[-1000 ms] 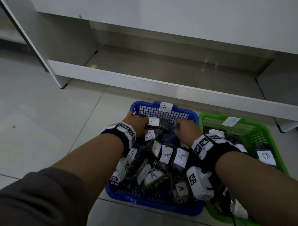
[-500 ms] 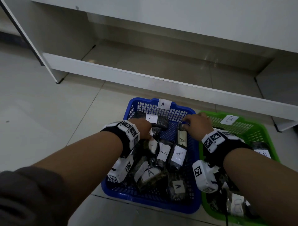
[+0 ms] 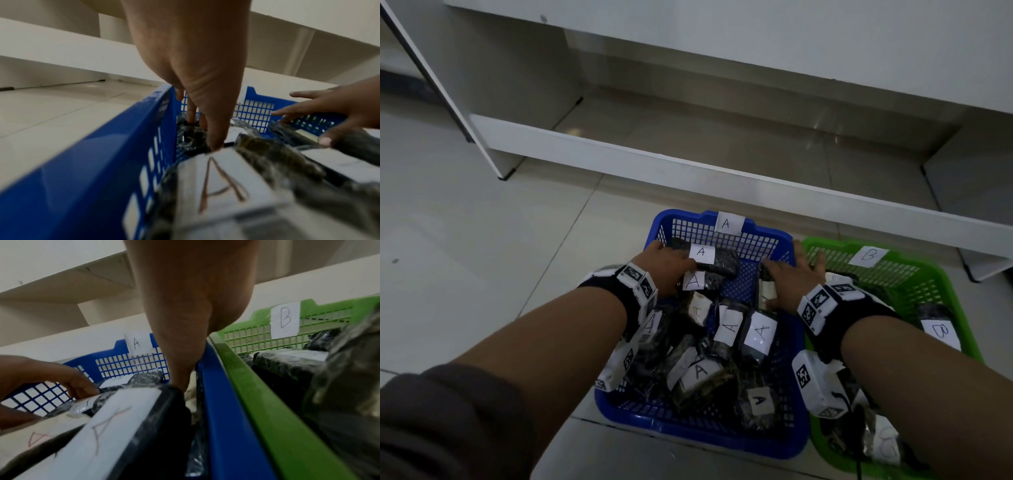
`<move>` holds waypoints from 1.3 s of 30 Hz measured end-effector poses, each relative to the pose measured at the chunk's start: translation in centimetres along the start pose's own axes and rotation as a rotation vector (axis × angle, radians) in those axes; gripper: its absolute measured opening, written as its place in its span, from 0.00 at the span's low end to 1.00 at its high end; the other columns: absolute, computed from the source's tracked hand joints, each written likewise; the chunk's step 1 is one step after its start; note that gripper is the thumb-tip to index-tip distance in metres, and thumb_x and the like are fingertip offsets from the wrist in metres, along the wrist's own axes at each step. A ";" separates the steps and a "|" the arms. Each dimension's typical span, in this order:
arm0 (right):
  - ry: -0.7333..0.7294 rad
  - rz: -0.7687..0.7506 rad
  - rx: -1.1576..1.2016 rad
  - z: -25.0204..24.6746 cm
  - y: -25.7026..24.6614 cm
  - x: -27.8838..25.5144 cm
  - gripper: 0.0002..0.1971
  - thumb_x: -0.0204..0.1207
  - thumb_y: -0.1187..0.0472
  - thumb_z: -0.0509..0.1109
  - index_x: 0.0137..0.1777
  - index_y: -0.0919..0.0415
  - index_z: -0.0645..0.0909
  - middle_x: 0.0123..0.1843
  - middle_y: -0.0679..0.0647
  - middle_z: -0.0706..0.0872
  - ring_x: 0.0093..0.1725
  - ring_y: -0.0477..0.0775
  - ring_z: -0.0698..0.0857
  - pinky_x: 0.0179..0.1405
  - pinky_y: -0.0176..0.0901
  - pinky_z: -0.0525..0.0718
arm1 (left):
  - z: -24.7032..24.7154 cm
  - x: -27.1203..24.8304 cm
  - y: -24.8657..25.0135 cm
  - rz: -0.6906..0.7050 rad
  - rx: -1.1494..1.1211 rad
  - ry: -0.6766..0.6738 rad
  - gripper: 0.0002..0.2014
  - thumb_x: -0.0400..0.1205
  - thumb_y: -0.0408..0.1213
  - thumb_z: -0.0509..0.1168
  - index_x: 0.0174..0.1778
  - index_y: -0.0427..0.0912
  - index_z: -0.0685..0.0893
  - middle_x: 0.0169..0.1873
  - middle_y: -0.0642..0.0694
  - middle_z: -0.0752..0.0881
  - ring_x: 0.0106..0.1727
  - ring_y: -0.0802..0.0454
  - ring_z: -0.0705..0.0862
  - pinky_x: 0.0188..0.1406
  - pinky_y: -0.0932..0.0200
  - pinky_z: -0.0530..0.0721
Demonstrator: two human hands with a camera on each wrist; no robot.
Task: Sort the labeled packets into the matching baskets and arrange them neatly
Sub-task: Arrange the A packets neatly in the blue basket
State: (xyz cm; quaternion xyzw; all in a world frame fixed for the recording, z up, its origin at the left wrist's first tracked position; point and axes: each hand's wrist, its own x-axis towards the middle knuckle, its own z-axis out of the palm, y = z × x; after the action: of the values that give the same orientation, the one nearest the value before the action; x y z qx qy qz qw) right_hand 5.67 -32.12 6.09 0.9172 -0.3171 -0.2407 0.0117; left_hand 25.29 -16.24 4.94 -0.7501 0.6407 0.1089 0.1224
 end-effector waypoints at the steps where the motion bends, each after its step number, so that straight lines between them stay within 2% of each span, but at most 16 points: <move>1: 0.006 0.008 0.010 0.2 -0.3 0.1 0.45 0.74 0.45 0.70 0.83 0.51 0.47 0.85 0.54 0.53 0.82 0.65 0.33 0.73 0.77 0.35 | 0.2 0.0 0.0 -0.014 -0.033 0.006 0.26 0.79 0.41 0.65 0.75 0.52 0.68 0.72 0.47 0.74 0.69 0.45 0.75 0.68 0.49 0.65; 4: 0.040 0.032 0.067 -0.2 -0.8 0.4 0.46 0.68 0.49 0.77 0.81 0.54 0.55 0.82 0.56 0.59 0.83 0.67 0.40 0.75 0.76 0.43 | 0.3 -0.1 0.2 -0.045 -0.132 0.027 0.27 0.81 0.34 0.61 0.76 0.55 0.67 0.73 0.45 0.72 0.69 0.44 0.75 0.69 0.49 0.66; 7: 0.103 -0.025 0.151 -0.9 -1.3 0.5 0.48 0.61 0.49 0.82 0.79 0.49 0.59 0.78 0.53 0.62 0.80 0.66 0.51 0.75 0.66 0.54 | 0.6 -0.3 0.2 -0.040 -0.088 0.064 0.26 0.81 0.33 0.61 0.75 0.56 0.69 0.75 0.47 0.70 0.70 0.44 0.74 0.69 0.50 0.66; 11: 0.207 -0.061 0.395 -1.8 -1.2 0.7 0.45 0.63 0.62 0.82 0.77 0.46 0.63 0.73 0.53 0.64 0.68 0.61 0.74 0.69 0.55 0.69 | 0.7 -0.4 0.3 -0.031 -0.058 0.097 0.25 0.82 0.34 0.59 0.75 0.59 0.69 0.73 0.46 0.72 0.68 0.44 0.75 0.67 0.52 0.67; 14: 0.291 -0.094 0.623 -2.4 -1.2 1.0 0.45 0.63 0.74 0.79 0.78 0.51 0.64 0.71 0.58 0.65 0.65 0.60 0.77 0.63 0.48 0.78 | 0.6 -0.5 0.3 0.004 0.014 0.047 0.27 0.85 0.37 0.56 0.79 0.63 0.62 0.76 0.46 0.67 0.71 0.44 0.71 0.69 0.51 0.65; 17: 0.445 -0.011 0.854 -3.1 -1.9 1.2 0.42 0.61 0.77 0.77 0.74 0.55 0.66 0.68 0.62 0.68 0.58 0.61 0.79 0.61 0.53 0.81 | 0.3 -0.6 0.4 0.013 0.003 0.015 0.27 0.85 0.40 0.55 0.80 0.61 0.59 0.74 0.44 0.68 0.71 0.43 0.70 0.69 0.50 0.65; 19: 0.549 -0.015 0.898 -4.0 -2.7 1.4 0.29 0.64 0.77 0.74 0.65 0.60 0.72 0.63 0.61 0.76 0.56 0.61 0.81 0.53 0.49 0.80 | -0.1 -0.4 0.2 -0.032 -0.227 0.103 0.27 0.82 0.40 0.59 0.79 0.53 0.64 0.70 0.43 0.73 0.67 0.43 0.75 0.67 0.49 0.70; 21: 0.554 -0.081 0.902 -4.9 -3.8 1.3 0.21 0.68 0.76 0.70 0.61 0.62 0.77 0.57 0.55 0.82 0.55 0.54 0.81 0.49 0.39 0.75 | -1.0 -0.1 0.1 -0.146 -0.657 0.268 0.28 0.78 0.41 0.63 0.75 0.47 0.65 0.61 0.43 0.80 0.58 0.45 0.82 0.58 0.51 0.80; 24: 0.529 -0.234 0.895 -5.5 -5.7 0.7 0.22 0.70 0.76 0.68 0.60 0.56 0.84 0.57 0.50 0.85 0.55 0.49 0.81 0.56 0.38 0.77 | -2.7 0.2 0.0 -0.164 -1.060 0.488 0.31 0.79 0.42 0.64 0.76 0.48 0.60 0.49 0.46 0.81 0.41 0.52 0.85 0.42 0.57 0.84; 26: 0.485 -0.304 0.892 -5.1 -6.4 0.6 0.21 0.73 0.75 0.68 0.61 0.54 0.84 0.59 0.50 0.86 0.56 0.48 0.82 0.59 0.41 0.79 | -3.7 0.0 -0.1 -0.073 -0.972 0.550 0.32 0.80 0.47 0.63 0.78 0.52 0.59 0.51 0.49 0.81 0.44 0.55 0.84 0.45 0.61 0.82; 28: 0.441 -0.316 0.919 -4.5 -6.5 0.7 0.21 0.75 0.72 0.67 0.65 0.53 0.81 0.59 0.49 0.86 0.54 0.45 0.82 0.57 0.39 0.81 | -4.0 -0.2 -0.1 0.008 -0.768 0.498 0.32 0.79 0.52 0.63 0.78 0.54 0.60 0.59 0.50 0.81 0.53 0.56 0.83 0.52 0.60 0.81; 30: 0.425 -0.276 0.939 -4.0 -6.3 0.9 0.22 0.75 0.71 0.68 0.68 0.54 0.77 0.56 0.50 0.86 0.51 0.44 0.81 0.52 0.36 0.79 | -3.6 -0.2 -0.1 0.052 -0.600 0.440 0.30 0.79 0.47 0.65 0.77 0.53 0.63 0.66 0.47 0.78 0.60 0.51 0.81 0.59 0.53 0.82; 32: 0.418 -0.241 0.951 -3.8 -6.0 1.1 0.22 0.74 0.70 0.70 0.67 0.55 0.75 0.55 0.52 0.85 0.50 0.47 0.82 0.54 0.41 0.81 | -3.0 0.2 -0.5 0.027 -0.543 0.416 0.26 0.79 0.42 0.65 0.74 0.52 0.67 0.66 0.45 0.78 0.61 0.48 0.80 0.60 0.54 0.79; 34: 0.389 -0.208 0.902 -3.6 -5.2 1.6 0.21 0.74 0.67 0.73 0.66 0.57 0.75 0.57 0.54 0.84 0.55 0.51 0.82 0.59 0.46 0.81 | -2.6 0.6 -1.4 -0.058 -0.455 0.409 0.20 0.79 0.43 0.65 0.67 0.50 0.72 0.62 0.46 0.81 0.61 0.47 0.80 0.61 0.54 0.73; 37: 0.258 -0.138 0.535 -3.3 -3.0 1.6 0.20 0.74 0.51 0.73 0.64 0.52 0.77 0.62 0.55 0.84 0.65 0.62 0.76 0.62 0.54 0.77 | -1.7 0.5 -2.9 -0.142 -0.147 0.296 0.13 0.80 0.49 0.62 0.58 0.50 0.79 0.56 0.49 0.84 0.64 0.47 0.75 0.67 0.46 0.64; 39: 0.082 -0.124 0.227 -3.3 -1.8 0.6 0.23 0.73 0.40 0.69 0.65 0.46 0.76 0.64 0.54 0.82 0.70 0.63 0.69 0.66 0.55 0.69 | -0.8 0.1 -3.3 -0.143 -0.011 0.225 0.16 0.81 0.51 0.60 0.61 0.49 0.80 0.59 0.50 0.83 0.70 0.49 0.70 0.68 0.44 0.61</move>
State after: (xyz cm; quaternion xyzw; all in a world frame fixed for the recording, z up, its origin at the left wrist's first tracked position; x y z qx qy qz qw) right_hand 8.57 -31.43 8.41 0.9396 -0.2841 -0.1660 -0.0941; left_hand 28.60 -16.14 5.84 -0.8020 0.5946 0.0185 0.0529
